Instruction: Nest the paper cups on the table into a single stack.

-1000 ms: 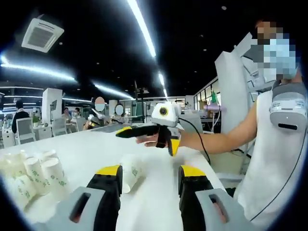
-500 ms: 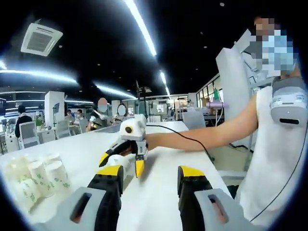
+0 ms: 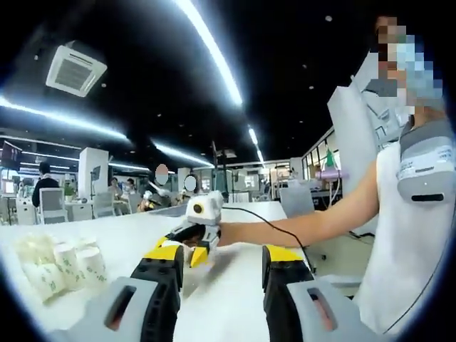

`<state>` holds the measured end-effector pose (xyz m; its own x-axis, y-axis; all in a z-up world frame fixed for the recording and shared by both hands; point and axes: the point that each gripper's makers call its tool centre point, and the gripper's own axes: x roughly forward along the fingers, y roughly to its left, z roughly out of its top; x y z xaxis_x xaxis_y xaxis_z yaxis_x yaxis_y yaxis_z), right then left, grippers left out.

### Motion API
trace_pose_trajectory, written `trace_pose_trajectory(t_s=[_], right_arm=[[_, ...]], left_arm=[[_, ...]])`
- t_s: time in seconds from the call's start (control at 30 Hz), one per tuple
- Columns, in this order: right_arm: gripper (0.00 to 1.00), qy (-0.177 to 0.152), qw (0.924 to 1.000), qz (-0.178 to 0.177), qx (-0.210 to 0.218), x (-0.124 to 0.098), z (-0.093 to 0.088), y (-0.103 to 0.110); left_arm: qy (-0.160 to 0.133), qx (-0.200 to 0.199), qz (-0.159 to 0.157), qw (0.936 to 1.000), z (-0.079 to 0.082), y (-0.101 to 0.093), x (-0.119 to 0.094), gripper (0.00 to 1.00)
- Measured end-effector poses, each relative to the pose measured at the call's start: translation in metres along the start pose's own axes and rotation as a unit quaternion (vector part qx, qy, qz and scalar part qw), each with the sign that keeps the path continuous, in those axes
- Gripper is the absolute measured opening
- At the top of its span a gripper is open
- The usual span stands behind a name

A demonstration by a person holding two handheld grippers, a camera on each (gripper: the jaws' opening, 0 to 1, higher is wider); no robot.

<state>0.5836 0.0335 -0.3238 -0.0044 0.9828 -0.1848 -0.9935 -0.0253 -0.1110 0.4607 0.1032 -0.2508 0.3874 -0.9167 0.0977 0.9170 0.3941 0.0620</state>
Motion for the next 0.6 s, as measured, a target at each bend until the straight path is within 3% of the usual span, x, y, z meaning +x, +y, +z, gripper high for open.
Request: trace_pose_trajectory(t_s=[0.1, 0.2, 0.27, 0.33, 0.37, 0.6], right_arm=[[0.56, -0.01, 0.9999, 0.008, -0.004, 0.005, 0.017, 0.016], [0.41, -0.021, 0.9994, 0.017, -0.023, 0.01, 0.028, 0.031], [0.43, -0.02, 0.9992, 0.018, -0.028, 0.011, 0.029, 0.033], [0.51, -0.032, 0.998, 0.021, -0.051, 0.017, 0.039, 0.047], [0.54, -0.013, 0.9977, 0.034, -0.057, 0.026, 0.036, 0.059], [0.54, -0.005, 0.9965, 0.04, -0.073, 0.036, 0.033, 0.065]], left_arm=[[-0.021, -0.005, 0.008, 0.9997, 0.009, -0.004, -0.005, 0.47], [-0.027, -0.008, 0.009, 0.9996, 0.01, -0.007, -0.008, 0.47], [-0.029, -0.008, 0.01, 0.9995, 0.01, -0.007, -0.009, 0.47], [-0.031, -0.006, 0.014, 0.9994, 0.008, -0.008, -0.011, 0.47], [-0.031, -0.015, 0.026, 0.9991, 0.0, -0.001, -0.017, 0.47], [-0.043, -0.025, 0.042, 0.9979, -0.001, 0.001, -0.029, 0.46]])
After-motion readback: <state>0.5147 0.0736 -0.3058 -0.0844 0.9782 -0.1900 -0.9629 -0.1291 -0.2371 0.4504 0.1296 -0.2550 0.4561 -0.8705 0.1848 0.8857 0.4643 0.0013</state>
